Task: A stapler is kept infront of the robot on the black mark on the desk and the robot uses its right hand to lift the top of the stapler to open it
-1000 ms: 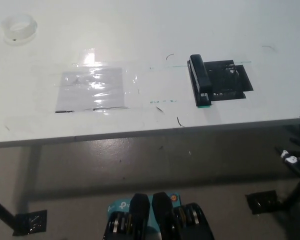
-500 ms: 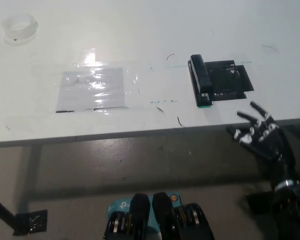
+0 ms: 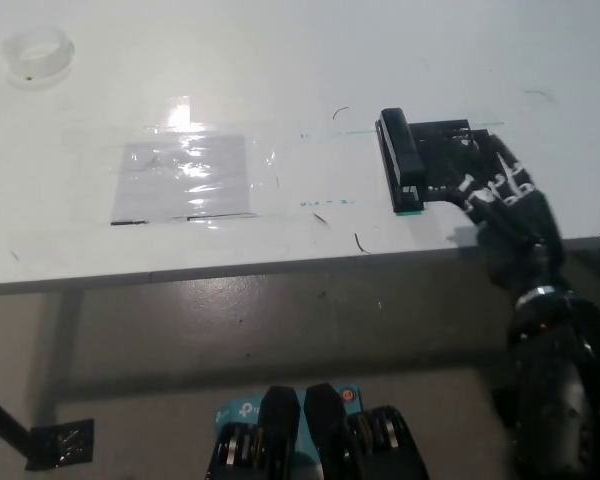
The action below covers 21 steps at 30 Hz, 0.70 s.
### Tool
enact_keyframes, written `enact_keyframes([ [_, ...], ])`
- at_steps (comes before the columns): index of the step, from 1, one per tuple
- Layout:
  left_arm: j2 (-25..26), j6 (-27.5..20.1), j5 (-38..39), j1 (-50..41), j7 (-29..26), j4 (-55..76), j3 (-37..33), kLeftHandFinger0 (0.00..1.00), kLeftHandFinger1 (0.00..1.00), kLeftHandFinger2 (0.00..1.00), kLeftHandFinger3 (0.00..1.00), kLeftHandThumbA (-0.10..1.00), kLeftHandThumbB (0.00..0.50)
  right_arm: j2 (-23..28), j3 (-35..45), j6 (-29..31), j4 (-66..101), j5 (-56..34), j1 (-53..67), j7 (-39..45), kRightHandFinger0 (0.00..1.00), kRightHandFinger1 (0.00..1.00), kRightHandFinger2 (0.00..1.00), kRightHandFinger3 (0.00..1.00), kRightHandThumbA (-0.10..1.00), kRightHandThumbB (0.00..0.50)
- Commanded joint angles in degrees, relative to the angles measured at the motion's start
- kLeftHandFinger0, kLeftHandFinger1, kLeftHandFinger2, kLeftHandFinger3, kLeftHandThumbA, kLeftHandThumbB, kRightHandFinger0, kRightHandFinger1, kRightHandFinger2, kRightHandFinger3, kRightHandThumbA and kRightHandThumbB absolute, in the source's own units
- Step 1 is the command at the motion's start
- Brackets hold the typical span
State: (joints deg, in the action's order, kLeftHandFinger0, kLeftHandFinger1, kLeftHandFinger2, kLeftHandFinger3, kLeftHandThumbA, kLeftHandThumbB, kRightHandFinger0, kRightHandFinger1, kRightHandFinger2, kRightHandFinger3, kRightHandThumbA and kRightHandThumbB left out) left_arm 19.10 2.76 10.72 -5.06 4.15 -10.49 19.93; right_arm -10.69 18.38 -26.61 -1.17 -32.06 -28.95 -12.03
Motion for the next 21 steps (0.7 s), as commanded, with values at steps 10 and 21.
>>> enact_keyframes([
  [10,0.5,-0.8,0.4,0.7,-0.5,0.7,0.5,0.40,0.47,0.63,0.73,0.76,0.077,-8.7,6.2,4.3,-9.0,-5.2,-6.9,-4.6,0.48,0.59,0.72,0.89,1.00,0.004],
  [21,0.7,-1.4,0.8,1.1,-0.3,0.6,0.8,0.40,0.47,0.64,0.76,0.82,0.072,-10.4,9.0,6.4,-12.0,-7.2,-8.5,-8.1,0.45,0.55,0.67,0.87,1.00,0.050],
])
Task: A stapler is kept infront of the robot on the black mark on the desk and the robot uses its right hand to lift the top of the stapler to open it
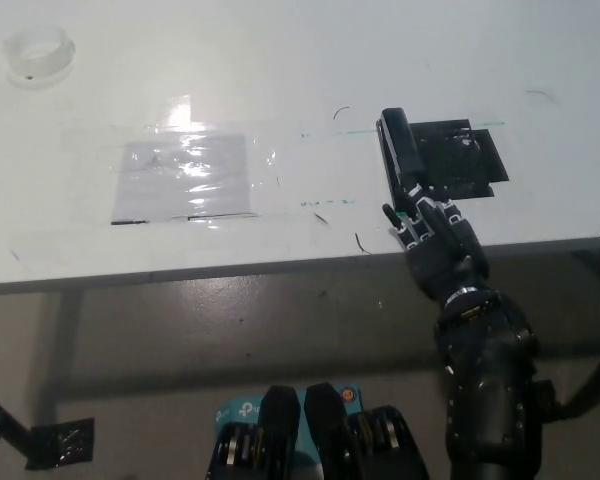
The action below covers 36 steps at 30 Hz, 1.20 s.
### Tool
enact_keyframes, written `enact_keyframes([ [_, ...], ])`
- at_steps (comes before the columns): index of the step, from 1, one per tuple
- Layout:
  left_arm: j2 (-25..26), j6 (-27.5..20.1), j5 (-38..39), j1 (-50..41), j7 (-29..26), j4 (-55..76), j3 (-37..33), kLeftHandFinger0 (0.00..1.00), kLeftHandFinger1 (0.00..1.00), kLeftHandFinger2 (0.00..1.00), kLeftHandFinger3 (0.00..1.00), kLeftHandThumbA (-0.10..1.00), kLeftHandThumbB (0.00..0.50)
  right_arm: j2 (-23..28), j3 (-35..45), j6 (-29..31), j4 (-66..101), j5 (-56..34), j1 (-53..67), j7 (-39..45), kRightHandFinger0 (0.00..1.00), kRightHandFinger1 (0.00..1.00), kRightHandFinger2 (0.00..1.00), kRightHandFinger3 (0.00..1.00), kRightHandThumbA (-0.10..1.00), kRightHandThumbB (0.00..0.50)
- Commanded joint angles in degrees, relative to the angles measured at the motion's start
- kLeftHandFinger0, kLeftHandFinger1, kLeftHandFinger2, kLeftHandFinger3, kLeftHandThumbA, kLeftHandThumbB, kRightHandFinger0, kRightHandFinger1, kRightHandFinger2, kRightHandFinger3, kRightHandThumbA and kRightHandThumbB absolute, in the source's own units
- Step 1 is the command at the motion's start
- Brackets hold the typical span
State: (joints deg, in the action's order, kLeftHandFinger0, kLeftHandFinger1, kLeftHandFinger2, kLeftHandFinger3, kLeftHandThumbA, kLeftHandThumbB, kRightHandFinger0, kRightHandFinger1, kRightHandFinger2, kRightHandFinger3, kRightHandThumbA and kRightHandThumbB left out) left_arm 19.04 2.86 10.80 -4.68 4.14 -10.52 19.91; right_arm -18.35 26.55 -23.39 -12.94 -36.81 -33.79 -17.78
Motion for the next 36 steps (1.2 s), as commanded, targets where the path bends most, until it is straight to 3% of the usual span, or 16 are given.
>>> enact_keyframes([
  [1,0.9,-1.4,0.7,0.8,-0.2,0.8,0.7,0.41,0.48,0.66,0.78,0.83,0.063,-2.7,1.0,3.4,-0.3,-2.4,-3.6,-2.8,0.46,0.55,0.68,0.86,1.00,0.041],
  [9,1.1,-1.4,0.6,1.2,-0.1,1.5,0.8,0.41,0.49,0.68,0.82,0.90,0.081,-2.7,1.7,3.6,-0.2,-3.6,-3.8,-5.1,0.53,0.62,0.71,0.92,1.00,0.014],
  [12,1.2,-1.4,0.6,1.4,0.0,1.2,0.8,0.42,0.50,0.69,0.83,0.92,0.097,-2.9,1.9,3.2,0.1,-4.0,-3.5,-6.2,0.51,0.61,0.71,0.92,1.00,0.013],
  [16,1.2,-1.9,0.7,1.3,0.0,0.9,0.9,0.41,0.49,0.69,0.82,0.93,0.081,-3.2,1.5,2.6,0.8,-4.9,-2.8,-6.3,0.58,0.70,0.80,0.98,1.00,0.000],
  [22,1.1,-1.2,0.9,1.0,0.1,1.6,0.9,0.42,0.50,0.70,0.86,0.97,0.110,-3.3,2.0,3.1,-0.5,-6.1,-4.6,-8.0,0.63,0.72,0.82,0.99,1.00,0.000],
  [24,1.1,-1.4,0.8,1.0,0.0,1.6,0.9,0.42,0.51,0.70,0.86,0.98,0.092,-3.1,2.1,3.2,-1.1,-6.3,-5.2,-8.5,0.63,0.71,0.80,0.99,1.00,0.004],
  [29,1.0,-1.9,1.2,0.9,0.2,0.9,1.1,0.41,0.50,0.69,0.82,1.00,0.127,-2.8,1.9,3.8,-2.8,-6.4,-7.3,-8.8,0.63,0.74,0.83,1.00,1.00,0.011],
  [36,0.7,-2.4,1.4,0.3,0.5,0.9,1.2,0.41,0.51,0.69,0.81,1.00,0.138,-2.4,2.8,4.6,-4.9,-7.4,-9.7,-9.2,0.63,0.74,0.82,1.00,1.00,0.002],
])
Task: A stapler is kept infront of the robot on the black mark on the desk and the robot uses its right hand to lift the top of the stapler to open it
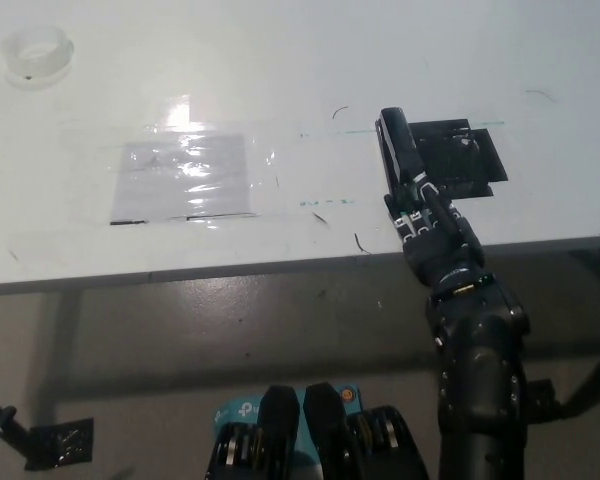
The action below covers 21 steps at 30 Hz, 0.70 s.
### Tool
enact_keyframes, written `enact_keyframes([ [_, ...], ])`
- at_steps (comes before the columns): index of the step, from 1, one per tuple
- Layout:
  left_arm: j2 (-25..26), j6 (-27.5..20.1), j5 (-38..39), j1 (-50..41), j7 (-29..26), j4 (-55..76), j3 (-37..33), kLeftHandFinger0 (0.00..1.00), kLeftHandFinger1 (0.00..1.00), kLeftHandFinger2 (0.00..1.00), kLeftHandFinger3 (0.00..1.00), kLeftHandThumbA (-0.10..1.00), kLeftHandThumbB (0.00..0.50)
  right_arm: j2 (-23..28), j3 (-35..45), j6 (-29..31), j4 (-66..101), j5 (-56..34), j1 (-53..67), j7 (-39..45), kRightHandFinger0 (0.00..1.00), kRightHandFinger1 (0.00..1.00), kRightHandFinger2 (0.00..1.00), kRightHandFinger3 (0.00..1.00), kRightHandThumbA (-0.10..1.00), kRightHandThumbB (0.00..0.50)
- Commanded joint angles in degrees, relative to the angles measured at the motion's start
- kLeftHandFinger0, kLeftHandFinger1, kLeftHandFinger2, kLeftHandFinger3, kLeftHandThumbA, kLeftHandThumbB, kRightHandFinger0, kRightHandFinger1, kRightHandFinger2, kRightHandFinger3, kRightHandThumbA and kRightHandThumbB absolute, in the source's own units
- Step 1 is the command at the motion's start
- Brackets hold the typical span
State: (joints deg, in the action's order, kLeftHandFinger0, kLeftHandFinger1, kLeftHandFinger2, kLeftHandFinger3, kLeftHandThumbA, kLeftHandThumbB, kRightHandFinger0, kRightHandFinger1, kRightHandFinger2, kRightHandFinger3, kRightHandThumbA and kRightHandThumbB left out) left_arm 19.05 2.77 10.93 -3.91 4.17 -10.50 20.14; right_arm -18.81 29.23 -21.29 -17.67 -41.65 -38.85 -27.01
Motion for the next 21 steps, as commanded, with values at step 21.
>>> enact_keyframes([
  [21,0.8,-3.8,1.7,-2.7,1.0,0.0,0.4,0.43,0.54,0.69,0.80,1.00,0.111,-0.2,-0.6,3.1,-1.7,-2.8,-11.9,-1.1,0.63,0.71,0.81,0.97,1.00,0.000],
])
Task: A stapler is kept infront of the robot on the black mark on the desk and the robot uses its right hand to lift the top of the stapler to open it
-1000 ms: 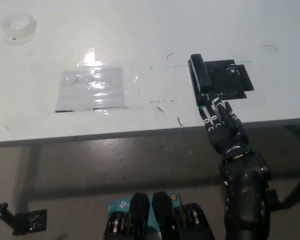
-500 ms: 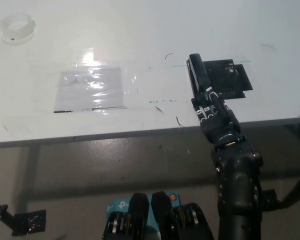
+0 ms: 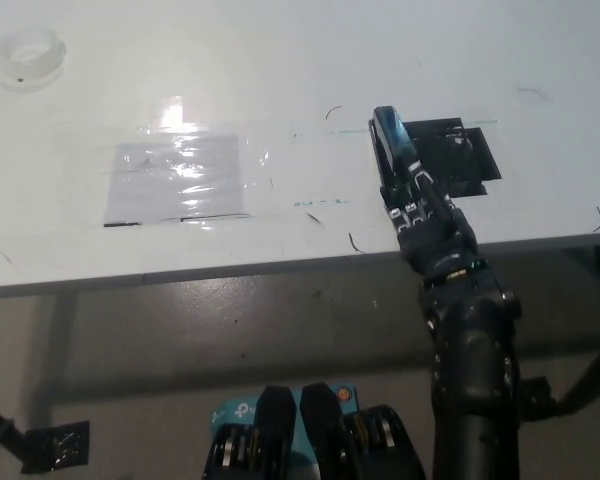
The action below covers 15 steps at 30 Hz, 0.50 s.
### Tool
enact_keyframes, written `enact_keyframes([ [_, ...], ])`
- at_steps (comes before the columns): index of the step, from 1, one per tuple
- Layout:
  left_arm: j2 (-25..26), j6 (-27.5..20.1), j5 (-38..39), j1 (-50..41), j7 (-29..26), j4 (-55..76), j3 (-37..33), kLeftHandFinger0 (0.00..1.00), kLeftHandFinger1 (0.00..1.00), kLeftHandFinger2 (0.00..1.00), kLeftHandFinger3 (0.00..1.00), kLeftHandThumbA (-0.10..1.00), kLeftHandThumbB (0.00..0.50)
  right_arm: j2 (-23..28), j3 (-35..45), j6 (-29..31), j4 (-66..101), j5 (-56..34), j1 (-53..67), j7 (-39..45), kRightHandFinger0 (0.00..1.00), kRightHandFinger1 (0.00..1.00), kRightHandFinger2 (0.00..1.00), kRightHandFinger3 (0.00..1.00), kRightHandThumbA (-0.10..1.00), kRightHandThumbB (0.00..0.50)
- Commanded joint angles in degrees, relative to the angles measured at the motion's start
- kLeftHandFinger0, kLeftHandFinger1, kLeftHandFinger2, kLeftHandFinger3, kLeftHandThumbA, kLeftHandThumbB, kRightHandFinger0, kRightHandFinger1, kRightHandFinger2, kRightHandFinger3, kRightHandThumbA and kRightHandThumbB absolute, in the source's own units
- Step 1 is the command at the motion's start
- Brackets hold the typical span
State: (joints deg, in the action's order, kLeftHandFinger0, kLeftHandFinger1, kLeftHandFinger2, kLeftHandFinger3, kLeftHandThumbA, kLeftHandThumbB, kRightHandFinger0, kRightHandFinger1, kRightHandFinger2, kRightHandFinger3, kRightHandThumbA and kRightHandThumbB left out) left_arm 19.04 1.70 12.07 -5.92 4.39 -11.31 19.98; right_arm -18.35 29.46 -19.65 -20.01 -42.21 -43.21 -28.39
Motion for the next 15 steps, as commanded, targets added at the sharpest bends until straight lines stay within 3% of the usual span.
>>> enact_keyframes([
  [1,0.7,-2.0,0.8,-0.7,0.6,1.0,0.6,0.44,0.54,0.68,0.79,1.00,0.119,-0.2,-1.2,1.6,0.3,-1.7,-9.1,0.2,0.59,0.68,0.78,0.96,1.00,0.000],
  [4,0.5,-2.0,0.3,-0.8,0.0,1.1,0.5,0.44,0.55,0.69,0.80,1.00,0.096,0.8,-1.6,1.8,-0.6,-1.3,-12.9,0.6,0.57,0.64,0.72,0.92,1.00,0.000],
  [7,0.7,-3.0,0.9,-1.0,0.8,0.1,0.5,0.44,0.56,0.71,0.81,1.00,0.121,1.2,-1.7,2.9,-1.9,-0.6,-16.3,-0.2,0.51,0.61,0.68,0.89,1.00,0.000],
  [12,0.5,-2.2,1.1,-1.4,0.7,0.9,0.6,0.44,0.55,0.68,0.80,1.00,0.126,1.7,-1.4,3.5,-3.4,-1.1,-20.6,-1.5,0.52,0.63,0.70,0.88,0.99,0.011],
  [13,0.6,-1.9,0.7,-1.4,0.5,1.2,0.4,0.44,0.55,0.70,0.81,1.00,0.141,2.3,-1.2,3.8,-4.8,-1.1,-22.8,-2.0,0.51,0.59,0.65,0.85,0.98,0.027],
  [15,0.6,-1.9,0.6,-1.3,0.4,1.4,0.4,0.45,0.56,0.70,0.82,1.00,0.126,2.7,-1.6,4.8,-6.3,-0.1,-24.0,-2.0,0.49,0.57,0.63,0.81,0.97,0.023],
])
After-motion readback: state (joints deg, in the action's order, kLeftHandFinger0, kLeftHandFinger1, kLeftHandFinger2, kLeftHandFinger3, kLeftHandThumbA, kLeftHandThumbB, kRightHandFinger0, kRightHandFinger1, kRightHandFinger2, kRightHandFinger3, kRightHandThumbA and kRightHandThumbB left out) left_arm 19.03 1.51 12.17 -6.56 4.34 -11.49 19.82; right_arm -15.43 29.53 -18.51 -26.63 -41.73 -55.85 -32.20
